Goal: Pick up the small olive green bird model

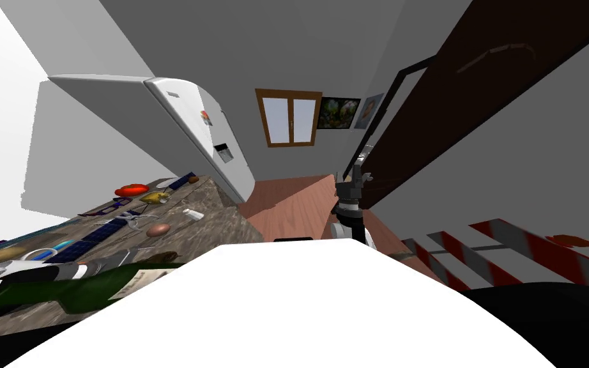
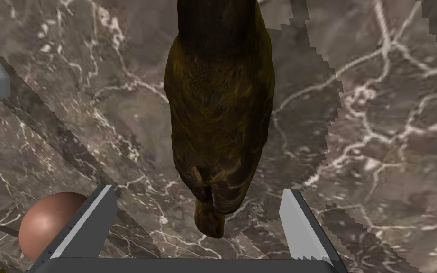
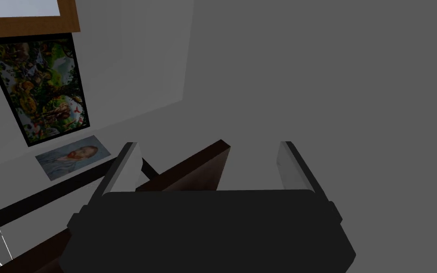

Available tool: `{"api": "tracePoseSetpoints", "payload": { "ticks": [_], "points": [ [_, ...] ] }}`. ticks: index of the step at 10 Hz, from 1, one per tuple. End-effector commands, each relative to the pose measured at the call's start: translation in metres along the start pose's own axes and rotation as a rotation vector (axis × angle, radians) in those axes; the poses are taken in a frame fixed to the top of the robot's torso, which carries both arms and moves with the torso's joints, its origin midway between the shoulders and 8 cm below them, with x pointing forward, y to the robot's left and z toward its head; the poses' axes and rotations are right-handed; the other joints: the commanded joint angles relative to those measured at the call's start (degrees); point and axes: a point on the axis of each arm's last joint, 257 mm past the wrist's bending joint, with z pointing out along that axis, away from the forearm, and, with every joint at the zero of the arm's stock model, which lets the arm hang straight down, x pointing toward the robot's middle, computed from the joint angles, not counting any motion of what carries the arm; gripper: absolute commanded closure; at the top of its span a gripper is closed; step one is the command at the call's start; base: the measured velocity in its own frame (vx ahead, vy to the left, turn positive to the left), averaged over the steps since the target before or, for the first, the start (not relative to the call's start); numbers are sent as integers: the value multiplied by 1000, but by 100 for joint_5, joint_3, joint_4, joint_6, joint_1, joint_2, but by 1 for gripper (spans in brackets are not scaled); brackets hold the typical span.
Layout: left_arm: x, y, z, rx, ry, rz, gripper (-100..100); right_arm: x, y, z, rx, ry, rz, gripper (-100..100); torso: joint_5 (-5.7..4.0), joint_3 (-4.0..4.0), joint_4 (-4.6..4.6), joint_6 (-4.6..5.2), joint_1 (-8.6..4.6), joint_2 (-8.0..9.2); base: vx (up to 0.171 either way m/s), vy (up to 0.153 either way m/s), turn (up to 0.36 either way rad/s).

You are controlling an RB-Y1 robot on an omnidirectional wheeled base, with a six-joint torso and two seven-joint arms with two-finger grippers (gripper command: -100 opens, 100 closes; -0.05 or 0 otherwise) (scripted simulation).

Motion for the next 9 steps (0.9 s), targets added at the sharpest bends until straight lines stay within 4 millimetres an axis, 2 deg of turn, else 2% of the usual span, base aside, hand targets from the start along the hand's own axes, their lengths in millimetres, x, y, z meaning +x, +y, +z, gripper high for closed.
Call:
{"api": "tracePoseSetpoints", "payload": {
  "ticks": [1, 2, 3, 4, 5, 9],
  "points": [
    [0, 0, 0, 0, 0, 0, 0, 0, 0, 0, 0, 0, 0, 0, 0, 0, 0, 0, 0, 0, 6, -1, 7],
    [7, 3, 13, 7, 5, 8, -100, 0, 0, 0, 0, 0, 0, 0, 1, 6, 3, 0, 2, 11, 18, 24, 41],
    [11, 4, 20, 10, 7, 11, -100, 0, 0, 0, 0, 0, 0, 0, 4, 7, 3, -1, 11, 11, 41, 48, 57],
    [10, 4, 16, 7, 8, 6, -100, 0, 0, 0, 0, 0, 0, 0, 6, 4, 2, -1, 21, 6, 21, 22, 8],
    [10, 4, 17, 8, 6, 9, 100, 0, 0, 0, 0, 0, 0, 0, 4, 6, 3, 0, 14, 10, 0, 0, 0],
    [10, 4, 17, 9, 6, 8, 100, 0, 0, 0, 0, 0, 0, 0, 1, 8, 2, 1, 4, 15, 0, 0, 0]
  ]
}}
